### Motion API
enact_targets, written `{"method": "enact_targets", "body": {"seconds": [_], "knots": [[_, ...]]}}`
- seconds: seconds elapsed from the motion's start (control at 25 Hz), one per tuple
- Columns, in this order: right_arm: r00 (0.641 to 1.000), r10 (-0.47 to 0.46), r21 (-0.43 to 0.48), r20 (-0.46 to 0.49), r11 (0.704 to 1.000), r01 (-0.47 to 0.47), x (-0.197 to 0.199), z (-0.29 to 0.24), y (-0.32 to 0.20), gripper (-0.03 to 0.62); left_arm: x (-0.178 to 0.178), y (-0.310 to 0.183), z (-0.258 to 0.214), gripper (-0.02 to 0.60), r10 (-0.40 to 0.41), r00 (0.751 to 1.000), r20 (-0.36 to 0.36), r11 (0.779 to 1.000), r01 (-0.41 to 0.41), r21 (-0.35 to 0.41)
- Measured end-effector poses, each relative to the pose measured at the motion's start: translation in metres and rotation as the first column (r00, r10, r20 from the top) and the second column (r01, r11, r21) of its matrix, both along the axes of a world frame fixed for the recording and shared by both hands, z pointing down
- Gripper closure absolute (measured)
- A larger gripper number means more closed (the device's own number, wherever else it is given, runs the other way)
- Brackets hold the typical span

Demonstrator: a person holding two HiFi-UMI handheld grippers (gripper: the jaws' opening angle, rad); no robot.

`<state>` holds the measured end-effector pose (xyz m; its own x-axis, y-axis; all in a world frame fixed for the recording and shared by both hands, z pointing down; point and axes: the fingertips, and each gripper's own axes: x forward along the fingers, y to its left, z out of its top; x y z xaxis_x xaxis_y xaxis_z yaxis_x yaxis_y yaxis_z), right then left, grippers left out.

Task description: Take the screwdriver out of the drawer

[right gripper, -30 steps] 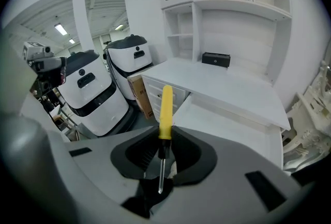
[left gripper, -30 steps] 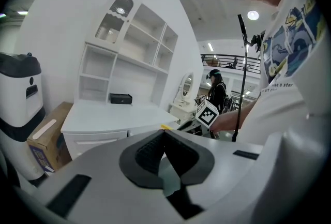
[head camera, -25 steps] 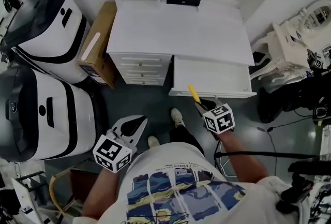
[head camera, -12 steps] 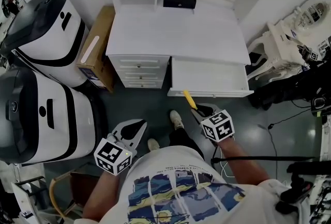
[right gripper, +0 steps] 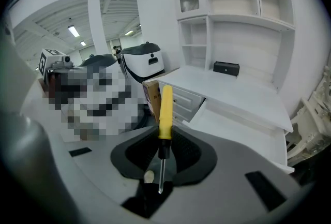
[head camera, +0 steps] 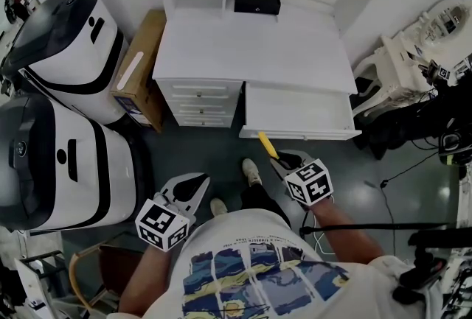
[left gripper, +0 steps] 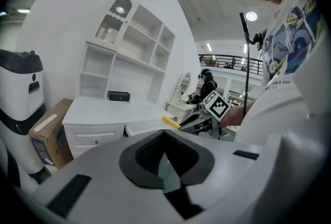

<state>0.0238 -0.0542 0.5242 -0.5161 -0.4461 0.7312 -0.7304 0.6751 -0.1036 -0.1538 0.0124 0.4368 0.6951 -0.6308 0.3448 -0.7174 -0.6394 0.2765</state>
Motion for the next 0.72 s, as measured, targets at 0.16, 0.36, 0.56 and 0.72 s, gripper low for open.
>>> {"method": "enact_targets", "body": {"seconds": [0.16,0.36,0.56,0.72], "knots": [[1.000,-0.010,-0.001,0.002,1.000,0.010,-0.0037,-0.0011,0.0041,0.499,0.0010,0.0031,0.0001,0.568,0.003,1.000,0.000,1.000,-0.003,-0.003],[1.000,-0.018,0.003,0.006,1.000,0.018,-0.0048,-0.0028,0.0049,0.499,0.0045,0.0058,0.0004,0.568,0.008,1.000,0.003,1.000,-0.008,-0.004],[1.000,-0.021,0.009,0.003,1.000,0.021,-0.0051,-0.0040,0.0057,0.499,0.0048,0.0077,-0.0002,0.568,0.010,1.000,0.005,1.000,-0.010,-0.005],[1.000,-0.022,0.013,0.005,1.000,0.022,-0.0054,-0.0067,0.0059,0.499,0.0060,0.0077,-0.0014,0.568,0.016,1.000,0.007,1.000,-0.016,-0.005]]}}
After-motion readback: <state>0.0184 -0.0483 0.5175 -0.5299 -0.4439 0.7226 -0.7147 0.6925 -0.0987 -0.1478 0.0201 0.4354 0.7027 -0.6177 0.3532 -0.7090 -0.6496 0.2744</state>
